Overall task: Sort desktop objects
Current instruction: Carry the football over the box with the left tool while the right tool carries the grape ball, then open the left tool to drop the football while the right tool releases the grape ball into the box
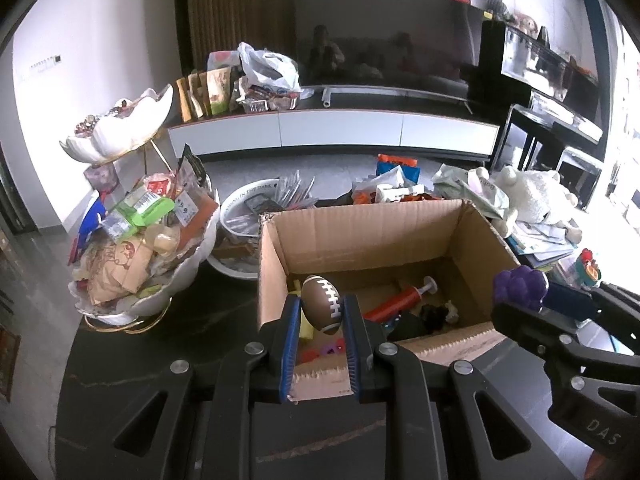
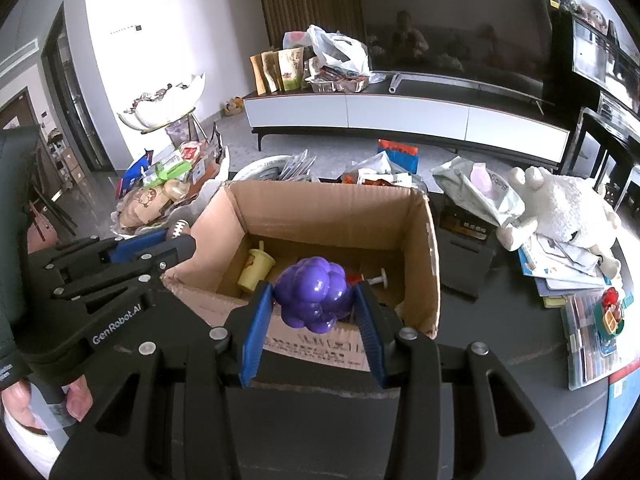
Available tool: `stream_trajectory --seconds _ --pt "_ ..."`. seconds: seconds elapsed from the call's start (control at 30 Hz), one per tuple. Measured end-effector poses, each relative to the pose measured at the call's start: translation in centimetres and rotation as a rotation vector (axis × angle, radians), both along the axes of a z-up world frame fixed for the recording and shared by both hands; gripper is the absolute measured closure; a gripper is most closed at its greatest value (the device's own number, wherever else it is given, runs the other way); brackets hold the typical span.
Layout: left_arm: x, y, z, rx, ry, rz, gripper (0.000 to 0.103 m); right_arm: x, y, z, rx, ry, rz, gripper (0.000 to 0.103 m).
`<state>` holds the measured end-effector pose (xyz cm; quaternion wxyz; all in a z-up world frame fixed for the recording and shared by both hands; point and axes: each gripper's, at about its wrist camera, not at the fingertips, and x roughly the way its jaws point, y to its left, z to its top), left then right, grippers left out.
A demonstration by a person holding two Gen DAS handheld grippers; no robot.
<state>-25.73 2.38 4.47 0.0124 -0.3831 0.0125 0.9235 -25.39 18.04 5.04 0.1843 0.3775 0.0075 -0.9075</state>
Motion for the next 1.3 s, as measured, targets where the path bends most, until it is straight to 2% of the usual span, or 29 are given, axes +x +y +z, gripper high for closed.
stream_trajectory --seconds 0.53,1.03,1.1,1.23,1.3 --pt "-3.0 0.4 -1.6 -0.003 -0.045 -0.01 0.084 -3.2 -0.2 -2.3 0.023 -0.053 -0.012 0.064" --pt "-5.0 1.5 -3.3 -0.005 -0.084 -0.027 0.083 -3.5 0.5 -2.2 0.027 -0.049 -0.025 0.064" --pt "-5.2 1.3 -3.5 0.002 -0.089 -0.023 0.078 -3.5 0.5 -2.3 0.026 -0.05 -0.025 0.064" --pt "-5.2 1.2 -3.4 0.004 -0.082 -0.016 0.054 -3.5 0.6 -2.4 0.024 -0.052 -0.026 0.064" --pt "-5.1 1.1 -3.3 0.005 -0.078 -0.01 0.051 -3.5 0.7 -2.4 0.023 -0.053 -0.028 0.064"
